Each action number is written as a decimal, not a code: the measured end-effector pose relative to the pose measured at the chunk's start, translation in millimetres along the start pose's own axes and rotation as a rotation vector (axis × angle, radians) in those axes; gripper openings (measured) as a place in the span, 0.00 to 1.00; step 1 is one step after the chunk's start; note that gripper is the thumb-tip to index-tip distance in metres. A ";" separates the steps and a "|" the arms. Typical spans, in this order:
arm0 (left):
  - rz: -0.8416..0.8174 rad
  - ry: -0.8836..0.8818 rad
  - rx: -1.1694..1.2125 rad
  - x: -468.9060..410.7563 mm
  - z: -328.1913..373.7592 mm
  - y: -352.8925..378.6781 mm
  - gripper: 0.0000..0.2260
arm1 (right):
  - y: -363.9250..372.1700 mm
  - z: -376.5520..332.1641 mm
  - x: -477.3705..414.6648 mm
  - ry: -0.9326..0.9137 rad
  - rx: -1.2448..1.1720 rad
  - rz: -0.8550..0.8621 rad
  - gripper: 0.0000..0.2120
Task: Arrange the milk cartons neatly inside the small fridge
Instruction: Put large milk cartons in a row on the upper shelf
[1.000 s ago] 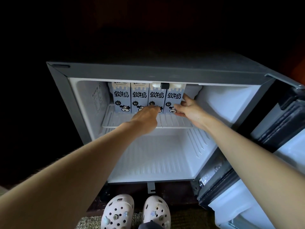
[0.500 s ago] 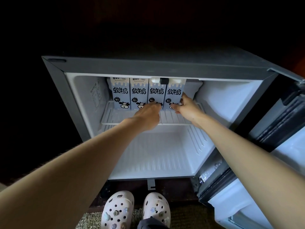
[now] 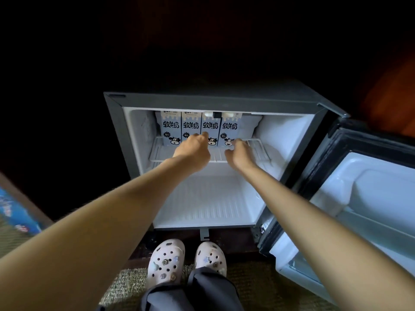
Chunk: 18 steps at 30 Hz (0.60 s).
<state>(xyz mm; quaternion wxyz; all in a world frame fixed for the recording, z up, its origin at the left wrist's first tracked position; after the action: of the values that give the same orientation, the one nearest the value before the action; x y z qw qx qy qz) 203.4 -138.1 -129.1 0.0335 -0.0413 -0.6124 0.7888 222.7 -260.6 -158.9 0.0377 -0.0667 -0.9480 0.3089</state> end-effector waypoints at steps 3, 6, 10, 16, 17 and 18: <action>0.054 -0.101 -0.003 40.7 -12.9 -26.5 0.17 | 4.8 -33.3 48.5 -0.054 -0.073 -0.023 0.16; 0.104 -0.211 0.026 93.7 -39.5 -45.3 0.15 | 23.0 -62.1 106.1 -0.094 -0.158 -0.075 0.15; 0.184 -0.381 0.128 184.3 -103.7 -55.9 0.13 | 66.1 -92.8 188.9 -0.142 -0.235 -0.193 0.14; 0.119 -0.654 0.187 320.0 -204.2 -11.7 0.12 | 176.1 -99.7 285.3 -0.095 -0.221 -0.434 0.11; 0.092 -0.708 0.210 342.5 -219.3 0.9 0.12 | 196.6 -95.3 301.9 -0.078 -0.174 -0.478 0.11; 0.061 -0.741 0.234 362.2 -231.6 14.6 0.12 | 216.7 -86.6 317.9 -0.053 -0.122 -0.521 0.12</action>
<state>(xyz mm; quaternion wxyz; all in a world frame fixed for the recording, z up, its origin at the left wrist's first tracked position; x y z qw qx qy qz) -132.2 118.8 -209.0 -0.2088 0.2322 -0.4872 0.8155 -59.3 10.6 -207.4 0.0868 0.1857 -0.9507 0.2329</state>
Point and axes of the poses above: each hand's wrist, its own x-axis away from the middle knuckle, its own y-axis out of the palm, z = x × y, the point moved 10 cm from there along -x, towards the middle knuckle, and after that the axes turned 12 degrees about -x, right-handed, at the moved point
